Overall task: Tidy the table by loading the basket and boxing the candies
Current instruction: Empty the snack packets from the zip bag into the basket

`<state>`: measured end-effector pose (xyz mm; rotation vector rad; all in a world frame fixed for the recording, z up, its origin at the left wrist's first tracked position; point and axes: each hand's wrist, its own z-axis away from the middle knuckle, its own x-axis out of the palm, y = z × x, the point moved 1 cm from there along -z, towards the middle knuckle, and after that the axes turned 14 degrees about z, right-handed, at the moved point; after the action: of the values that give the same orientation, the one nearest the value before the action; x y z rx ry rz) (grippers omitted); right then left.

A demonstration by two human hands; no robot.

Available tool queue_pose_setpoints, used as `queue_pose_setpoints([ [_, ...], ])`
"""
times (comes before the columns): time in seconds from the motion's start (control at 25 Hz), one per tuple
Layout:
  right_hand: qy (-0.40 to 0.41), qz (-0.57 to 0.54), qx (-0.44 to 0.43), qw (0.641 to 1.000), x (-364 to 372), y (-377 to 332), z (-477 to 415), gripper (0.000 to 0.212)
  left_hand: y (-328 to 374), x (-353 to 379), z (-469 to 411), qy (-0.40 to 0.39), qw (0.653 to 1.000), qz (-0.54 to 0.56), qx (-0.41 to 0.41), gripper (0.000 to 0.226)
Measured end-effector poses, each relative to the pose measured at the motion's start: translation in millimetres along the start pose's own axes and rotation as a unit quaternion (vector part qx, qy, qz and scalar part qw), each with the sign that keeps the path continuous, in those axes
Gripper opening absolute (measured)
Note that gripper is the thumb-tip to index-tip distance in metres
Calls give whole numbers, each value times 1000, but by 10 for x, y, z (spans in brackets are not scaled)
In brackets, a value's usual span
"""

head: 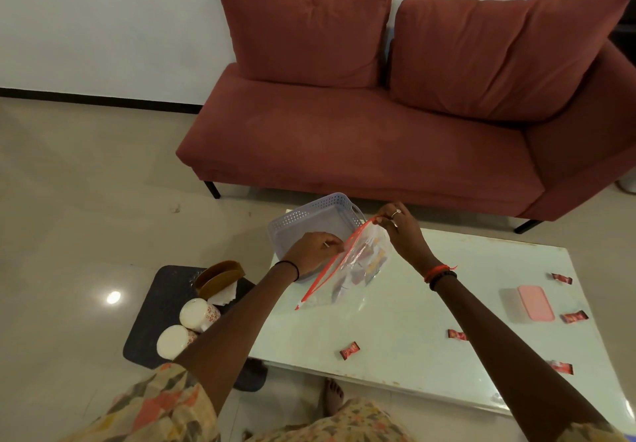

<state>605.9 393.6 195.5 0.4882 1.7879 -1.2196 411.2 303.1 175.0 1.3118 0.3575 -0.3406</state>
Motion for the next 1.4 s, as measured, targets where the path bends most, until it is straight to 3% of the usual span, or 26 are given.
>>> queue_pose_setpoints([
  [0.12, -8, -5, -11, 1000, 13, 23, 30, 11, -29, 36, -17, -4, 1000, -11, -6, 22],
  [0.36, -17, 36, 17, 999, 37, 123, 35, 18, -7, 71, -60, 72, 997, 7, -10, 13],
  [0.52, -23, 128, -85, 988, 192, -30, 217, 24, -18, 124, -5, 114, 993, 15, -14, 10],
  [0.68, -211, 229, -223, 924, 549, -351, 402, 28, -70, 88, 120, 166, 986, 18, -15, 8],
  [0.8, -291, 349, -228, 861, 643, -358, 442, 26, -114, -43, 205, 194, 981, 8, -17, 10],
  [0.88, -288, 379, -216, 853, 686, -399, 435, 26, -142, -82, 256, 189, 982, -3, -19, 11],
  [1.04, -277, 337, -225, 871, 909, -591, 257, 31, -156, -52, 291, 179, 984, -15, 2, 14],
  [1.28, -325, 445, -236, 801, 1403, -520, 33, 38, -212, -74, 239, 179, 984, -9, 24, 14],
  [1.4, -335, 457, -234, 790, 1504, -468, 11, 37, -252, -112, 212, 182, 983, 0, 33, 14],
])
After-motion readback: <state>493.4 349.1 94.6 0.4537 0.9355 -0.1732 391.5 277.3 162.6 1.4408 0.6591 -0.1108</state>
